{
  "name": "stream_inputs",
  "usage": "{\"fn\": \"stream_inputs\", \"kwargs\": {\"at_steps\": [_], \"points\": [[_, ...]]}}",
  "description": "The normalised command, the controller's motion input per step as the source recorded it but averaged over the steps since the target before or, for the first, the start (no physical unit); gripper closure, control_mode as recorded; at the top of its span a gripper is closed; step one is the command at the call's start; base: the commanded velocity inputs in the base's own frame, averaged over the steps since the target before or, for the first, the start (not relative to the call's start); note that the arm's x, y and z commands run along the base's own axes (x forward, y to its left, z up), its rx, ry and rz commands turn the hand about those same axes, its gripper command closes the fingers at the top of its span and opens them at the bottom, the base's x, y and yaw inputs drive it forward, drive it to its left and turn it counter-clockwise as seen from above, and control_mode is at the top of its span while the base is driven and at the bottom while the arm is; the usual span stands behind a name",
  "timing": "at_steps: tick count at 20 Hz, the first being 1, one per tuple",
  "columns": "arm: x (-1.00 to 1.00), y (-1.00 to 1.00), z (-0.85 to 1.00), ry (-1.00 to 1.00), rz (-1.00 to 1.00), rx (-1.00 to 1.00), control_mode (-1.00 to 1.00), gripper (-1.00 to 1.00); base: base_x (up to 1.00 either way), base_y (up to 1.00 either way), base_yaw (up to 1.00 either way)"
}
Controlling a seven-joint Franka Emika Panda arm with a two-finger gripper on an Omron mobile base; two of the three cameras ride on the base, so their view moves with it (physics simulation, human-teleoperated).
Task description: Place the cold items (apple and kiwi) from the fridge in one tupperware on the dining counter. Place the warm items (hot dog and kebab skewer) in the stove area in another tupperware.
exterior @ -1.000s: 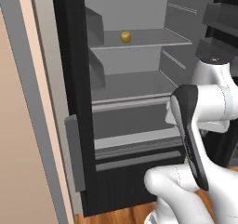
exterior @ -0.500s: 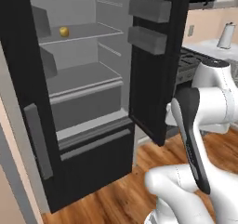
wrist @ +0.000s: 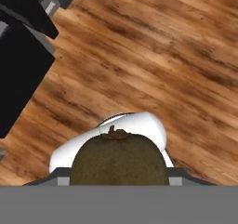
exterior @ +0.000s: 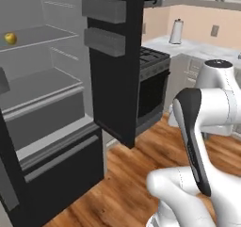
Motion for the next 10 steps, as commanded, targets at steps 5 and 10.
{"fn": "stream_inputs", "kwargs": {"at_steps": [5, 10], "points": [[0.00, 0.00, 0.00, 0.00, 0.00, 0.00, 1.00, 1.00, -0.62, 0.08, -0.83], [0.00, 0.00, 0.00, 0.00, 0.00, 0.00, 1.00, 1.00, -0.29, 0.00, -0.88]]}}
